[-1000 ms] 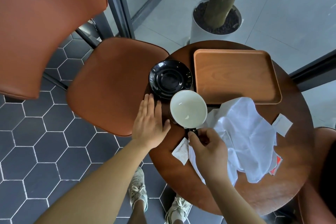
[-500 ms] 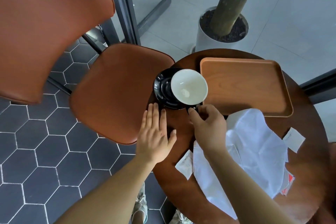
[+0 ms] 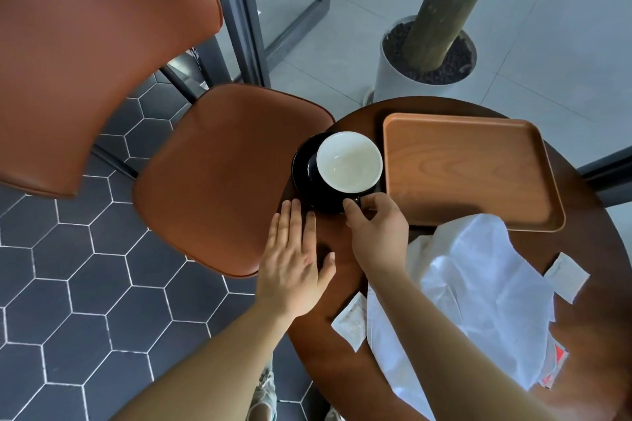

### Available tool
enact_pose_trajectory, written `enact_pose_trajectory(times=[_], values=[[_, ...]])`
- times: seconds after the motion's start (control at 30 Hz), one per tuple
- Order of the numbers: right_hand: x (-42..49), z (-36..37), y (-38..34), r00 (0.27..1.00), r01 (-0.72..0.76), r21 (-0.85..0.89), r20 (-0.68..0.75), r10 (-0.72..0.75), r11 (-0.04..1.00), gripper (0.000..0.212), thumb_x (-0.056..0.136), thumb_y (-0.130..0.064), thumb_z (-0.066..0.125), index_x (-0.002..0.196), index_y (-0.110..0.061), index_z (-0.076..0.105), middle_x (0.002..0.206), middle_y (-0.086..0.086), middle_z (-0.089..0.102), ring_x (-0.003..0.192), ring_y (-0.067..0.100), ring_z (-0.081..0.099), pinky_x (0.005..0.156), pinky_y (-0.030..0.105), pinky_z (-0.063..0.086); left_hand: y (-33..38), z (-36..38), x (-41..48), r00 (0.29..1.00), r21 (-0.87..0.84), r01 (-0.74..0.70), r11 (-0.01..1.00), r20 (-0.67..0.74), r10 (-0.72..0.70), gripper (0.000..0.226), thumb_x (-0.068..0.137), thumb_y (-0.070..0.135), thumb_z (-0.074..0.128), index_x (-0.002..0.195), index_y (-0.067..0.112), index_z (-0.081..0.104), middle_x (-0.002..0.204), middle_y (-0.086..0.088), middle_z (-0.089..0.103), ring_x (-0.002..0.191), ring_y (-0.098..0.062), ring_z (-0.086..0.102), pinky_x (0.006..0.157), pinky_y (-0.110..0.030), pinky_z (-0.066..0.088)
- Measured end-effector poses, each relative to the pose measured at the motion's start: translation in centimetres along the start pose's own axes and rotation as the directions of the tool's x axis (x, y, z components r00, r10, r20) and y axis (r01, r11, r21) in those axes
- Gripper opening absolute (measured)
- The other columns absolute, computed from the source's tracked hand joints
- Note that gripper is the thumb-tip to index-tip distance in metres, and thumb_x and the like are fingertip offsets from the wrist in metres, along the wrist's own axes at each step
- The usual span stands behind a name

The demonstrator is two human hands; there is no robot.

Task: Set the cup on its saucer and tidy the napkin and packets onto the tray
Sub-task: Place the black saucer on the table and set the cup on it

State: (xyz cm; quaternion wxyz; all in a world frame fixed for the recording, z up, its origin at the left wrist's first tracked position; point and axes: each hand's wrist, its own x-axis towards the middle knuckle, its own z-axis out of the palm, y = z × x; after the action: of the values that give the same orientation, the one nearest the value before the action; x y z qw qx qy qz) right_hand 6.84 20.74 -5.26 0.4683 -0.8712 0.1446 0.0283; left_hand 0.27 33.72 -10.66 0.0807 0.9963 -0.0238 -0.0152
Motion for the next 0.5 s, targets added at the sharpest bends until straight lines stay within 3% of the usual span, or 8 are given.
enact_pose_trajectory(times=[0.27,0.43,0.5], values=[[0.0,0.4,-0.4,0.998,0.003,-0.004,0.069,-0.003,1.0,0.024,0.09,-0.039,0.068,0.089,-0.016,0.063,0.086,0.001,0.069,0.082,0.014,0.063,0.069,0.019,0.045,0.0,0.0,0.0,1.0,0.003,0.006,1.0,0.005,-0.006,0.073,0.096,0.05,0.037,0.15,0.001,0.035,0.161,-0.027,0.019,0.153,-0.036,0.011,0.122,-0.051,0.018],[-2.0,-0.5,1.4,0.996,0.084,-0.003,0.019,-0.083,0.997,0.023,0.093,-0.025,0.063,0.115,-0.02,0.06,0.106,-0.006,0.058,0.093,-0.01,0.053,0.074,0.004,0.039,-0.1,0.3,-0.1,1.0,-0.014,0.011,1.0,-0.01,-0.011,0.073,0.096,0.05,0.038,0.149,0.001,0.035,0.161,-0.027,0.02,0.153,-0.036,0.011,0.122,-0.051,0.019],[-3.3,-0.5,3.1,0.98,0.199,-0.166,0.009,-0.201,0.966,0.017,0.091,-0.014,0.06,0.107,-0.016,0.064,0.106,-0.001,0.06,0.098,0.004,0.053,0.082,0.017,0.044,-0.2,0.4,0.0,1.0,-0.033,0.015,0.999,-0.023,-0.015,0.073,0.096,0.05,0.038,0.149,0.002,0.035,0.162,-0.026,0.019,0.153,-0.035,0.011,0.122,-0.05,0.019]])
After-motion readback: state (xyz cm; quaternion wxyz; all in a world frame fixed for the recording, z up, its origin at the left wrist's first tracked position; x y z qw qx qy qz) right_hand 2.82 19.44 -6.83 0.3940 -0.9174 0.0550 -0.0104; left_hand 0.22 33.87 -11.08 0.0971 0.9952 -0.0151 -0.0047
